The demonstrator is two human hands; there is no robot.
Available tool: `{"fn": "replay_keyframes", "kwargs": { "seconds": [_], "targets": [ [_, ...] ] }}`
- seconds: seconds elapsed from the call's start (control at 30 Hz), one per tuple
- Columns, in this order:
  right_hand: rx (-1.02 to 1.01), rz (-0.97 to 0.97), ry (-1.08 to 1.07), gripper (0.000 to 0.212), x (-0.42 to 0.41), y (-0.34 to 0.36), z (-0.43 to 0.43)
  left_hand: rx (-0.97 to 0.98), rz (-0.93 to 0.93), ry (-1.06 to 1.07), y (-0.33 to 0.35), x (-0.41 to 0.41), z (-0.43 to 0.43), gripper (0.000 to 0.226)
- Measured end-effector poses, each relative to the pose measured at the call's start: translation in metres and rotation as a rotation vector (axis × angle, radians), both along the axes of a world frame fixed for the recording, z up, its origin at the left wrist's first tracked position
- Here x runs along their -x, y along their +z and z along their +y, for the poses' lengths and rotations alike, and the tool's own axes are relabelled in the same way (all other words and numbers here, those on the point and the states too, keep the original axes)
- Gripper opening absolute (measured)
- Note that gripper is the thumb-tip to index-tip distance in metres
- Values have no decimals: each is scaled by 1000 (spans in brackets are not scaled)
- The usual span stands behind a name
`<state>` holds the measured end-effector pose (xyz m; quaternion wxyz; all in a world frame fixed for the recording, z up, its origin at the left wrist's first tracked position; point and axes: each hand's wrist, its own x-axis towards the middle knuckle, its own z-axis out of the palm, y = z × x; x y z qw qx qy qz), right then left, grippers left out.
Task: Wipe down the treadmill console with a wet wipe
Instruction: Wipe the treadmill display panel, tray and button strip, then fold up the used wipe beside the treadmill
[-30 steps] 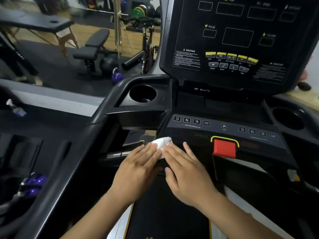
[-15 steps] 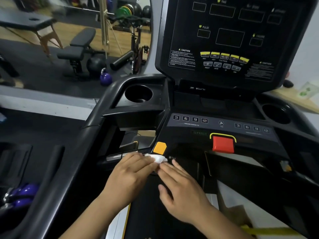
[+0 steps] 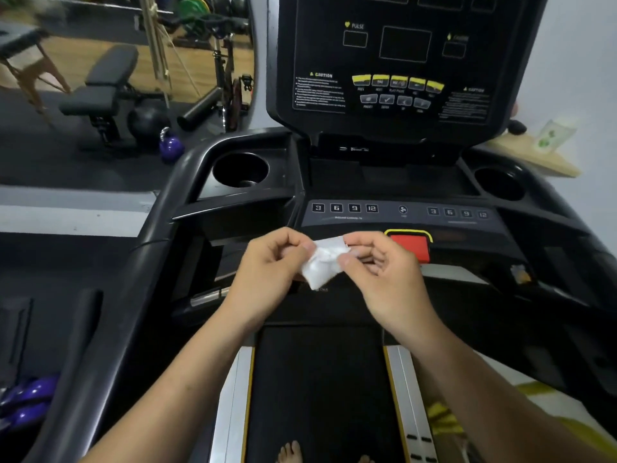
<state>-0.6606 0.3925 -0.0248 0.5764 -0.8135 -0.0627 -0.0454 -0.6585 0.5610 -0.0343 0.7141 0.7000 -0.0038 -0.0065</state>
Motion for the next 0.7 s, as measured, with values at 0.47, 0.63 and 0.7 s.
{"fn": "replay_keyframes", "kwargs": {
  "seconds": [0.47,0.63,0.7],
  "targets": [
    [-275,52,-166,16,70,22,-80,200,101,-255,28,44,-78,29],
    [-239,-6,-260,14,134,27,-132,98,41,-390,43,90,-135,15],
    [-169,-13,-261,18,164,26,-151,74,37,-440,46,112,-158,16]
  ]
}}
